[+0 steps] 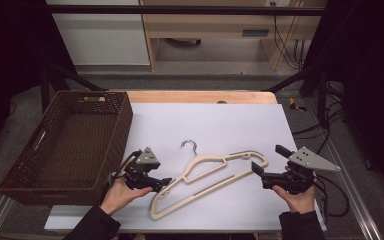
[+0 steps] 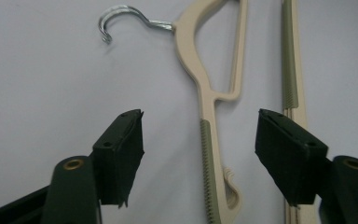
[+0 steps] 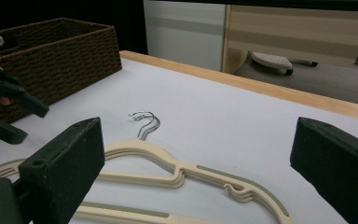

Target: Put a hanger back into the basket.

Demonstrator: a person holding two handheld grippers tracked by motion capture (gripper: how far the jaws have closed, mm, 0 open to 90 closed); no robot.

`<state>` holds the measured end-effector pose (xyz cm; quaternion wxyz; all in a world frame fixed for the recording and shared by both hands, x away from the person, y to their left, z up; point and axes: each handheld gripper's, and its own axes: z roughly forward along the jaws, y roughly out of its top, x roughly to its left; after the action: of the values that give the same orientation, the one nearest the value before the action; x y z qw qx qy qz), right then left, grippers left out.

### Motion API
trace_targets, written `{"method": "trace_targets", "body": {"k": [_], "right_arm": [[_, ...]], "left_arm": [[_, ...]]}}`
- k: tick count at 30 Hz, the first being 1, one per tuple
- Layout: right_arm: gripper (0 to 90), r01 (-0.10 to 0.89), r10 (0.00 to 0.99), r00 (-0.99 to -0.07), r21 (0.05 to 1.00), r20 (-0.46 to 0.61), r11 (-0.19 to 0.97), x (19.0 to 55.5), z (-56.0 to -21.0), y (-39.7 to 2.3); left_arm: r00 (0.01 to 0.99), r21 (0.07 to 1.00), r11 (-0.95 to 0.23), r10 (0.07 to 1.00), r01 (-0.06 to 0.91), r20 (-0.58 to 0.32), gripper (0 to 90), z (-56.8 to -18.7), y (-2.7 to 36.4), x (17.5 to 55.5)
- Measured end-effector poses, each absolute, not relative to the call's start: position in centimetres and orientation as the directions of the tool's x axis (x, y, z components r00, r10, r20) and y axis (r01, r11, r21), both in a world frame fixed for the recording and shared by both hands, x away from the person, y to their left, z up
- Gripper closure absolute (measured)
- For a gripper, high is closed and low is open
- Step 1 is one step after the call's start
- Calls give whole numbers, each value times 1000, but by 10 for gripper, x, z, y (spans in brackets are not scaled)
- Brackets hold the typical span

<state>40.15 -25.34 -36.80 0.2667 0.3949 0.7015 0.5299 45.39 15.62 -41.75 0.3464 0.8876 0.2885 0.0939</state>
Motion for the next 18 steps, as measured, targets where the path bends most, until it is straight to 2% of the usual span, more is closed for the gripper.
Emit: {"method": "trace_targets", "body": {"k": [8,18], "right_arm": [[33,278,835,-549,951,41,136,403,-370,-251],[33,283,831,-556,948,37,147,405,-371,-249]], "left_arm": [[829,595,-656,559,464,-30,492,-440,140,458],[833,548,-679,550,488,-61,612,-452,131,464]]}}
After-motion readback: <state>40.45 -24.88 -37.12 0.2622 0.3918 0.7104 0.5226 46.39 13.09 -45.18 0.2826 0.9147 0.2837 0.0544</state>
